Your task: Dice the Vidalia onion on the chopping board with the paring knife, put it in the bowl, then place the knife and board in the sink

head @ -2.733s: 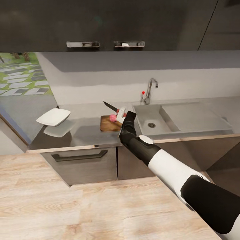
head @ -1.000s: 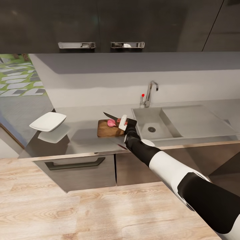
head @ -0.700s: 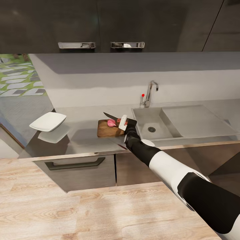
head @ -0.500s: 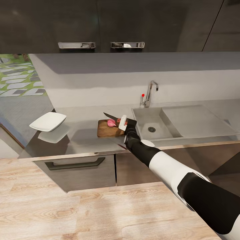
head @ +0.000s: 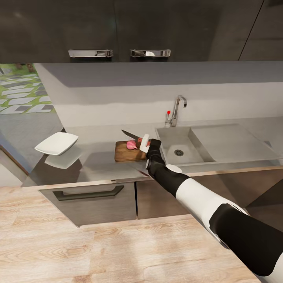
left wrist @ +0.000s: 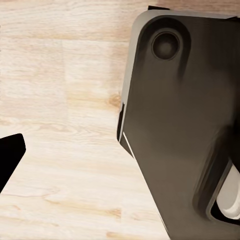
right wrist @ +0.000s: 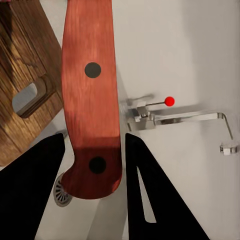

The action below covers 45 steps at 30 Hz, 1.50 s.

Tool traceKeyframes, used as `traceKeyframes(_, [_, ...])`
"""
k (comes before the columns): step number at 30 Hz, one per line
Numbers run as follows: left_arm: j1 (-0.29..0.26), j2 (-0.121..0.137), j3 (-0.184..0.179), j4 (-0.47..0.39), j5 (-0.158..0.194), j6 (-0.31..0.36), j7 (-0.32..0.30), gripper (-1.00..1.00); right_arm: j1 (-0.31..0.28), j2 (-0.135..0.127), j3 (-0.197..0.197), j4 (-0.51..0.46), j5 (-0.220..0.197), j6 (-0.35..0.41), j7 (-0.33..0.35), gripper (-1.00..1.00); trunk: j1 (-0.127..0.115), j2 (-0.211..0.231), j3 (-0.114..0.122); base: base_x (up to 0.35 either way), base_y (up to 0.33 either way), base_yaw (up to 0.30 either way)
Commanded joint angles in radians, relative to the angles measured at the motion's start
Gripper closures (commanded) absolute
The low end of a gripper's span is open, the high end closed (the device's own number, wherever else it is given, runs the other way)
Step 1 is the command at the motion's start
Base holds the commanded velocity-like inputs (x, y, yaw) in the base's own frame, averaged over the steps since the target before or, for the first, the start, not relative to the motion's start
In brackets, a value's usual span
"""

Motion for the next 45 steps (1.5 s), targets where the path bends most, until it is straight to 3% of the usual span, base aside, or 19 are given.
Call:
traceKeyframes(1, [-0.002, 0.000, -0.008, 0.004, 0.006, -0.006, 0.001, -1.00, -0.002, 0.000, 0.005, 0.000, 0.003, 0.007, -0.002, 1.00, 0.001, -0.002, -0.002, 0.000, 0.000, 0.000])
traceKeyframes(7, [-0.002, 0.004, -0.009, 0.004, 0.006, -0.006, 0.001, -1.00, -0.002, 0.000, 0.007, 0.002, 0.005, 0.014, -0.002, 1.00, 0.001, -0.002, -0.002, 0.080, 0.000, 0.000])
traceKeyframes(16, [-0.002, 0.011, -0.009, 0.004, 0.005, -0.006, 0.001, -1.00, -0.002, 0.000, 0.007, 0.004, 0.003, 0.088, -0.003, 1.00, 0.001, -0.002, -0.002, 0.105, -0.023, 0.001])
traceKeyframes(31, [-0.002, 0.012, -0.009, 0.004, 0.005, -0.005, 0.001, -1.00, -0.002, 0.000, 0.009, 0.010, 0.003, 0.094, -0.003, 1.00, 0.001, -0.002, -0.019, 0.003, -0.001, 0.144])
traceKeyframes(45, [-0.002, 0.017, -0.009, 0.004, 0.005, -0.005, 0.001, -1.00, -0.002, 0.000, 0.008, 0.013, 0.003, 0.094, -0.003, 1.00, 0.001, -0.002, -0.019, 0.082, -0.080, 0.009])
